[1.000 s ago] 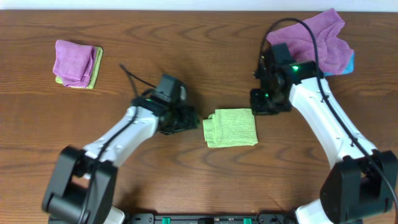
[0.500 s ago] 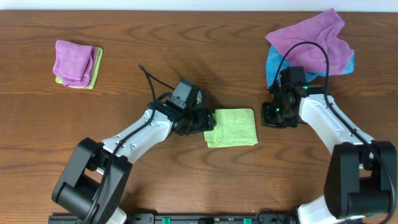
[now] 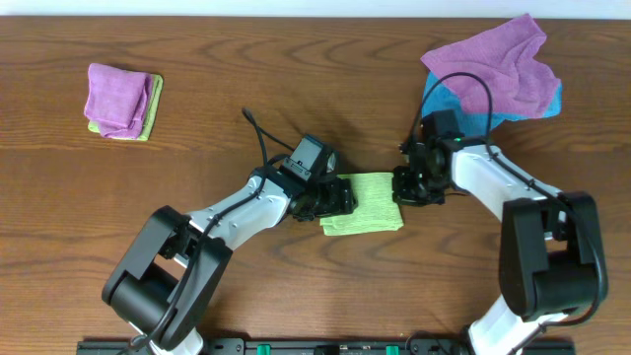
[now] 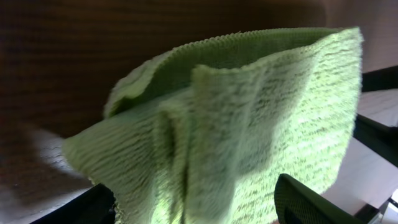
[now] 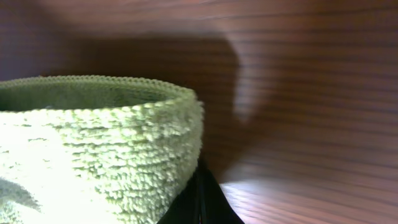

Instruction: Fold the cloth

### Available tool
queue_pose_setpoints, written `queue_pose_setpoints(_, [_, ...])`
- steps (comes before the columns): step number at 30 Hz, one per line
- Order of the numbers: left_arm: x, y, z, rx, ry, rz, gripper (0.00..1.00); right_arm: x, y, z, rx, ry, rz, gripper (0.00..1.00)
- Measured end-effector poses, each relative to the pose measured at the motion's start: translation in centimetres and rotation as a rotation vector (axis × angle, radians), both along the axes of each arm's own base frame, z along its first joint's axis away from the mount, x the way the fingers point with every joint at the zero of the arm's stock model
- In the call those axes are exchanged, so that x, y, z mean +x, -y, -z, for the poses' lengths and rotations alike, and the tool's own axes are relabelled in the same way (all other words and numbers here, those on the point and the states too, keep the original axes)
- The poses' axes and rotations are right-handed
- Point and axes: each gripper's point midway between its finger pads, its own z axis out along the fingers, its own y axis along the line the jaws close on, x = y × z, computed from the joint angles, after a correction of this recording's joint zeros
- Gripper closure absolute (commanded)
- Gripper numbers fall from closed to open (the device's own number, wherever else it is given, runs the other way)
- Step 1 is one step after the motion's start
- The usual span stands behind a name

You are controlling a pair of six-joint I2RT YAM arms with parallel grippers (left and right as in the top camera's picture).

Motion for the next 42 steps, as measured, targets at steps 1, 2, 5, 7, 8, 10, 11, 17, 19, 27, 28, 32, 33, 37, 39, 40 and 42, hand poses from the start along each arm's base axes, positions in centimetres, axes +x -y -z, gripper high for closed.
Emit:
queue_pose_setpoints(1, [0.0,0.0,0.1,0.002,-0.003,0.0,0.3,-0.1,-0.5,0.0,0.002,0.003,-0.01,0.99])
queue_pose_setpoints(2, [0.0,0.0,0.2,0.003,-0.006,-0.004,0.46,-0.1,-0.9,0.0,0.004,0.005,-0.02,0.99])
queue_pose_setpoints(5, [-0.2,-0.1,0.4,0.007,-0.024,-0.019,0.88,-0.3,-1.6,0.0,0.005,0.006,-0.032,0.99])
queue_pose_setpoints(7, [-0.3,-0.3,0.6,0.015,-0.034,-0.018,0.94,-0.4,-1.6,0.0,0.006,0.003,-0.031,0.99])
queue_pose_setpoints(8, [-0.4,-0.3,0.7,0.017,-0.037,-0.019,0.94,-0.5,-1.6,-0.1,0.008,-0.002,-0.029,0.99])
queue_pose_setpoints(10, [-0.2,-0.6,0.7,0.018,-0.039,-0.028,0.94,-1.0,-1.5,0.0,0.007,-0.028,-0.025,0.99])
queue_pose_setpoints(11, [0.2,-1.0,0.7,0.015,-0.041,-0.042,0.94,-1.4,-1.4,0.0,0.005,-0.047,-0.023,0.99])
queue_pose_setpoints(17, [6.6,-8.0,-1.7,-0.056,0.001,-0.273,0.94,-1.7,0.2,-0.7,0.001,-0.098,0.021,0.99])
queue_pose_setpoints(19, [9.0,-11.0,-4.4,-0.115,0.064,-0.358,0.94,-1.1,0.4,-1.0,0.004,-0.085,0.031,0.99])
queue_pose_setpoints(27, [14.5,-25.0,-18.3,-0.292,0.477,-0.674,0.94,-0.9,0.5,-1.2,0.004,-0.084,0.035,0.98])
queue_pose_setpoints(28, [14.7,-27.1,-19.4,-0.301,0.516,-0.721,0.94,-0.9,0.5,-1.2,0.004,-0.085,0.035,0.99])
queue_pose_setpoints(32, [15.2,-35.5,-21.2,-0.312,0.608,-0.93,0.94,-1.1,0.5,-1.2,0.003,-0.092,0.035,0.98])
queue_pose_setpoints(33, [15.3,-37.4,-21.4,-0.315,0.63,-0.97,0.94,-1.1,0.5,-1.2,0.004,-0.093,0.035,0.99])
queue_pose_setpoints(37, [16.0,-41.7,-21.3,-0.337,0.698,-1.036,0.94,-1.2,0.4,-1.3,0.013,-0.099,0.031,0.99])
queue_pose_setpoints(39, [16.9,-43.0,-21.2,-0.358,0.746,-1.029,0.94,-1.3,0.2,-1.4,0.02,-0.102,0.03,0.99])
queue_pose_setpoints(40, [17.3,-43.3,-20.9,-0.372,0.755,-1.024,0.94,-1.3,0.2,-1.4,0.022,-0.103,0.029,0.99])
queue_pose_setpoints(42, [17.9,-43.8,-19.4,-0.394,0.745,-1.016,0.94,-1.4,0.0,-1.4,0.023,-0.103,0.022,0.98])
